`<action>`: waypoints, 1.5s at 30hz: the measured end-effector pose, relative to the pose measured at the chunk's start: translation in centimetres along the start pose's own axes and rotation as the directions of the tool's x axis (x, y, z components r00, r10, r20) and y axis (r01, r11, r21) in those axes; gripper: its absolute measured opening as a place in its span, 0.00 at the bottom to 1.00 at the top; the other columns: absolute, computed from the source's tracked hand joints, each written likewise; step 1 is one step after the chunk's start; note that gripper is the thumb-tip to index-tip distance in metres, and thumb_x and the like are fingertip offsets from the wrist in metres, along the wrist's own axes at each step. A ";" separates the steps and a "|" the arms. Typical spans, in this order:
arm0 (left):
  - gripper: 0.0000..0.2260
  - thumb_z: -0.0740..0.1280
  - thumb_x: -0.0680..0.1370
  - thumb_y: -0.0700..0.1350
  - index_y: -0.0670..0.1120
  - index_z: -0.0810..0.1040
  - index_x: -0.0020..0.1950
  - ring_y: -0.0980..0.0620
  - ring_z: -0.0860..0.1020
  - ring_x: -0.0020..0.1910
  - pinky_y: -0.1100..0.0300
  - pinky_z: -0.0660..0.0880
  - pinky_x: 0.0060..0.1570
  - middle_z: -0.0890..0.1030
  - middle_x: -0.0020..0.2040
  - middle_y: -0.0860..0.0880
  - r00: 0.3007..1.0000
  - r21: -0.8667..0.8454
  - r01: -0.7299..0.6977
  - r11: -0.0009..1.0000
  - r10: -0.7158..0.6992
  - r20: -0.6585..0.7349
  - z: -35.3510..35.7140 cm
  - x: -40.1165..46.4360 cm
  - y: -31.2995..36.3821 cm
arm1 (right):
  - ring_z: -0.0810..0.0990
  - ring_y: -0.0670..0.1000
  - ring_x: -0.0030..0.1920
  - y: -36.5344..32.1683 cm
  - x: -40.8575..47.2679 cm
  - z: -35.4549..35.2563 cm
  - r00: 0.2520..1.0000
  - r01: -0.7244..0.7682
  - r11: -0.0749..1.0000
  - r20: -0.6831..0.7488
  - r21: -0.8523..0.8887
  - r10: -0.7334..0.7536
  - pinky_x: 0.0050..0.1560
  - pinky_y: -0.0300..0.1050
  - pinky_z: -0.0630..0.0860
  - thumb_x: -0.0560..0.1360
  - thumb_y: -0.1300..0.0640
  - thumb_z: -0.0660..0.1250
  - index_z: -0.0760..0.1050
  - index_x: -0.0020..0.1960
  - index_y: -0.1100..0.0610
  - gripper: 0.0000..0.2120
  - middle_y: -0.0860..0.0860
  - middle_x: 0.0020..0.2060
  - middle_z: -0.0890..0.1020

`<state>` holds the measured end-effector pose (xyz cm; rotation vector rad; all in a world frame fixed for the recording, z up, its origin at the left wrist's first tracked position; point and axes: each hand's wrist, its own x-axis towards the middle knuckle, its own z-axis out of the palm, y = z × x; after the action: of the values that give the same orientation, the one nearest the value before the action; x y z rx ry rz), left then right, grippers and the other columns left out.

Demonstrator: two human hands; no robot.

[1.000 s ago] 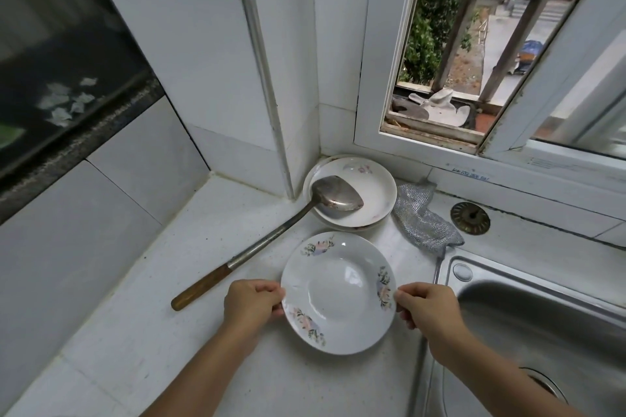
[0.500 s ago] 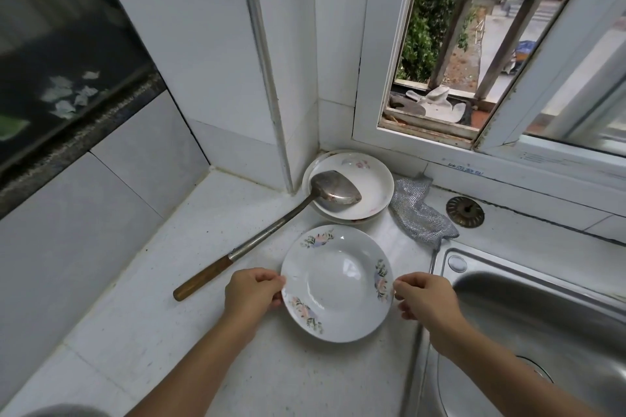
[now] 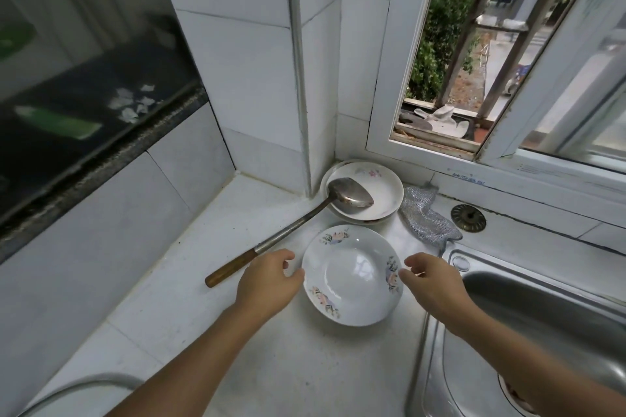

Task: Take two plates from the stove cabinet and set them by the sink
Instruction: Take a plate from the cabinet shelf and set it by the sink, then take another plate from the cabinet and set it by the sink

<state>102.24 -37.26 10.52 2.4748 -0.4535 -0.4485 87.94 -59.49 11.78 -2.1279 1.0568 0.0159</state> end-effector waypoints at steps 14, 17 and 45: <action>0.26 0.56 0.73 0.64 0.54 0.70 0.67 0.48 0.72 0.59 0.52 0.69 0.55 0.77 0.61 0.50 0.897 0.467 -0.411 0.783 0.439 0.053 -5.1 -9.4 -0.6 | 0.73 0.53 0.64 -4.2 -10.5 0.5 0.909 0.417 0.863 0.132 -0.284 -0.396 0.62 0.45 0.69 0.76 0.51 0.65 0.70 0.69 0.53 0.22 0.53 0.66 0.76; 0.30 0.53 0.72 0.66 0.54 0.69 0.69 0.48 0.69 0.64 0.50 0.66 0.59 0.74 0.66 0.50 0.897 0.482 -0.409 0.775 0.438 0.058 -6.4 -12.4 -1.6 | 0.73 0.53 0.64 -4.4 -13.6 1.3 0.872 0.489 0.810 0.154 -0.323 -0.465 0.61 0.44 0.69 0.75 0.51 0.65 0.69 0.69 0.53 0.23 0.51 0.66 0.76; 0.28 0.60 0.72 0.65 0.54 0.74 0.68 0.47 0.76 0.63 0.47 0.74 0.61 0.78 0.66 0.49 0.729 0.405 -0.662 0.630 0.667 0.153 -7.9 -37.1 -3.8 | 0.65 0.57 0.70 1.8 -42.3 -0.1 0.794 0.560 0.603 0.162 -0.568 -0.586 0.68 0.50 0.63 0.75 0.43 0.60 0.64 0.73 0.52 0.28 0.55 0.71 0.69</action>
<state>73.47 -15.23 22.35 2.4564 -1.5518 -0.0065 58.74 -31.47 24.21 -2.9833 0.3280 -0.0099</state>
